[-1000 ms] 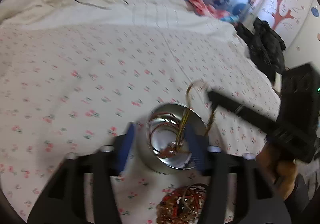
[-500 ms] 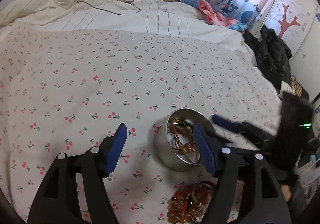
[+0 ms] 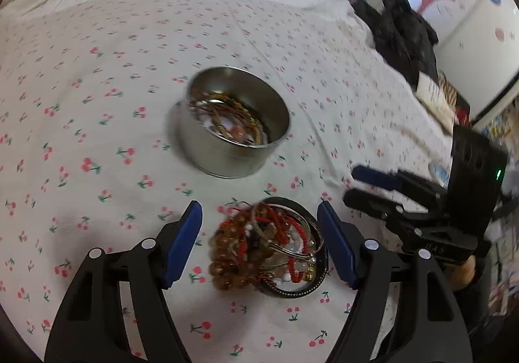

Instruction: Organize jewelry

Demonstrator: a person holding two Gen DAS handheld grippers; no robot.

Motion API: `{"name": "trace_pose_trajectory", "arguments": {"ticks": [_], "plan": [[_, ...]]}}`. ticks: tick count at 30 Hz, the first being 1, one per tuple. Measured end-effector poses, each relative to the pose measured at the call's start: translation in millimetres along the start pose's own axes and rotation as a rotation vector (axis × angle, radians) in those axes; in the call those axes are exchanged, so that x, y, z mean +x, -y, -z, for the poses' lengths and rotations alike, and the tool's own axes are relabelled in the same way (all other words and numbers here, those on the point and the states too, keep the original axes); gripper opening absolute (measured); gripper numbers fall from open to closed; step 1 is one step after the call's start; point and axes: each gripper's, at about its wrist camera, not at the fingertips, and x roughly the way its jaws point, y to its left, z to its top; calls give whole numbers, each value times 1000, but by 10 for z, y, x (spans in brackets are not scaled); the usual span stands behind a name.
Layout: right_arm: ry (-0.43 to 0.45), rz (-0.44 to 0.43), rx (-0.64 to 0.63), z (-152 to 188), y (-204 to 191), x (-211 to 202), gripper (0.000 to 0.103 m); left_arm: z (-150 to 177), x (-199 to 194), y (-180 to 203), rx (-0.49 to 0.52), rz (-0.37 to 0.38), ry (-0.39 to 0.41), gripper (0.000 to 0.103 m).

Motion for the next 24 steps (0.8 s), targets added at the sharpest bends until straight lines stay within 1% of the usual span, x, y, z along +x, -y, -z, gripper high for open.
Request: {"name": "trace_pose_trajectory", "arguments": {"ticks": [1,3,4,5,6,7,8,12,13,14,15,16,17,21,24], "plan": [[7,-5,8,-3,3,9,51,12,33,18,0,-10,-3,69],[7,-15,22,3,27,33,51,18,80,34,0,-13,-15,61],[5,-10,31,13,46,49,51,26,92,41,4,-17,-20,55],[4,-5,40,21,69,61,51,28,105,48,9,-24,-24,46],[4,-2,49,7,88,71,51,23,116,51,12,-27,-27,42],[7,-2,61,3,114,74,51,26,125,49,15,-31,-32,34],[11,-5,75,-1,137,74,51,26,130,65,19,-37,-36,31],[20,-12,105,-24,191,84,52,52,197,58,30,-43,-66,22],[19,-12,106,-24,197,88,52,56,211,68,36,-45,-72,18],[18,-13,105,-24,194,94,52,61,212,62,42,-47,-71,14],[19,-14,102,-22,188,100,52,61,210,74,50,-48,-71,13],[18,-15,101,-21,184,106,52,65,212,86,60,-53,-69,10],[17,-18,99,-20,181,111,52,66,199,108,74,-53,-62,5],[18,-24,96,-21,161,131,52,24,87,122,72,-18,-24,4],[17,-34,94,-17,149,132,52,-31,-38,45,33,41,9,4]]}}
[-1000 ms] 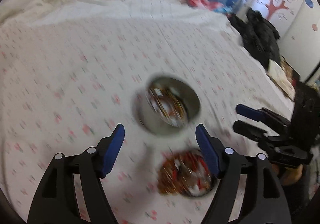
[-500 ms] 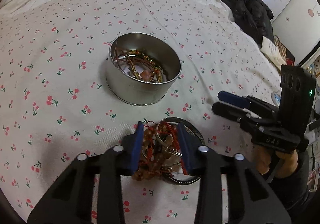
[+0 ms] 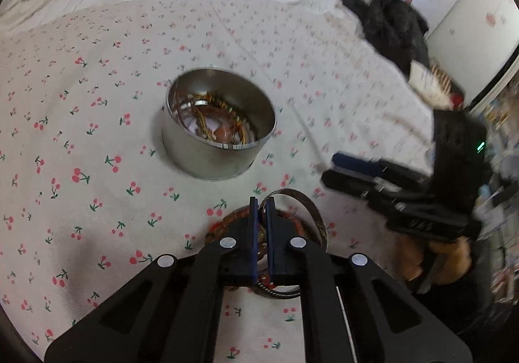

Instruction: Organize jewelry

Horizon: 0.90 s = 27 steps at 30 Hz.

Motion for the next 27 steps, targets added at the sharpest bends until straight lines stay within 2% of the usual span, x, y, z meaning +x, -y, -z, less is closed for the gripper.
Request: {"name": "trace_pose_trajectory", "arguments": {"ticks": [4,8,12,20,25,26,27], "plan": [[-11,-56,-40,22,-108,15,52,-62,-166,-121,-45,21,48,4],[-46,-133,-140,102,-350,60,52,-94,-307,-275,-89,12,93,4],[-68,-119,-253,207,-587,130,51,-120,-360,-348,-112,8,114,4],[-64,-79,-341,305,-735,217,40,-117,-369,-362,-118,10,120,4],[-45,-55,-390,335,-801,217,38,-112,-373,-383,-118,7,121,4],[-41,-51,-399,340,-812,213,33,-111,-375,-389,-117,7,120,4],[-44,-56,-412,346,-830,215,20,-112,-375,-392,-118,7,120,4]]}}
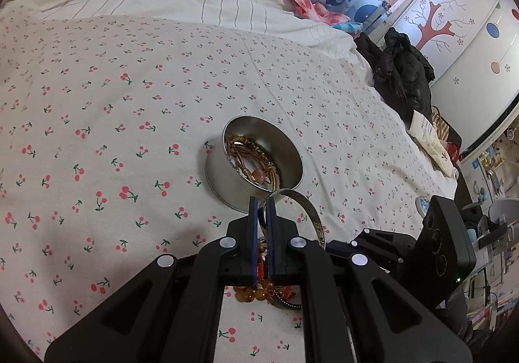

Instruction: Organize jewelry

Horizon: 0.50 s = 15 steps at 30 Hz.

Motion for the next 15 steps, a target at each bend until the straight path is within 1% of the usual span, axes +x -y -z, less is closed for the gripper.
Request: {"name": "trace_pose_trajectory", "arguments": {"ticks": [1,2,3,5,8,9,13,15], "plan": [[-3,1,-9,-3,-19,9,14,3,-2,3,0,-1,0,4],[-5,6,-20,2,-35,11,12,0,2,-2,-1,-1,1,4],[-11,-3,-21,4,-41,18,7,0,6,-5,-1,-1,1,4],[0,-4,-9,-5,-17,1,4,-3,7,-9,-1,-1,1,4],[37,-33,51,-35,87,-88,4,-5,7,-11,1,-1,1,4],[58,-56,78,-49,135,-138,4,-5,7,-12,1,0,1,4],[107,-113,132,-96,204,-248,4,-4,11,-14,1,-1,0,4],[120,-120,147,-113,225,-275,4,0,6,-8,1,-1,1,4]]}}
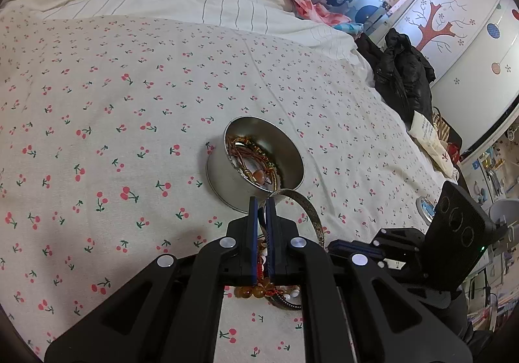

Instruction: Organize jewelry

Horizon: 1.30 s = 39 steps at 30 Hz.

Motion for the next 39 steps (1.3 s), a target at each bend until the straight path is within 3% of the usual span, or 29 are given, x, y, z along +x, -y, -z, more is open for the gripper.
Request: {"name": "trace_pose_trajectory", "arguments": {"ticks": [8,16,23,30,39], "plan": [[102,-82,91,-93,126,-251,4,7,3,7,6,-8,4,4],[147,-86,122,-154,188,-363,4,2,13,50,36,-39,10,4],[170,-85,125,-212,206,-394,4,3,12,72,28,-11,10,4],[208,-91,130,-350,240,-440,4,-25,20,145,50,-43,27,5],[241,-101,121,-582,242,-446,4,-197,-21,267,72,-25,73,5]]}}
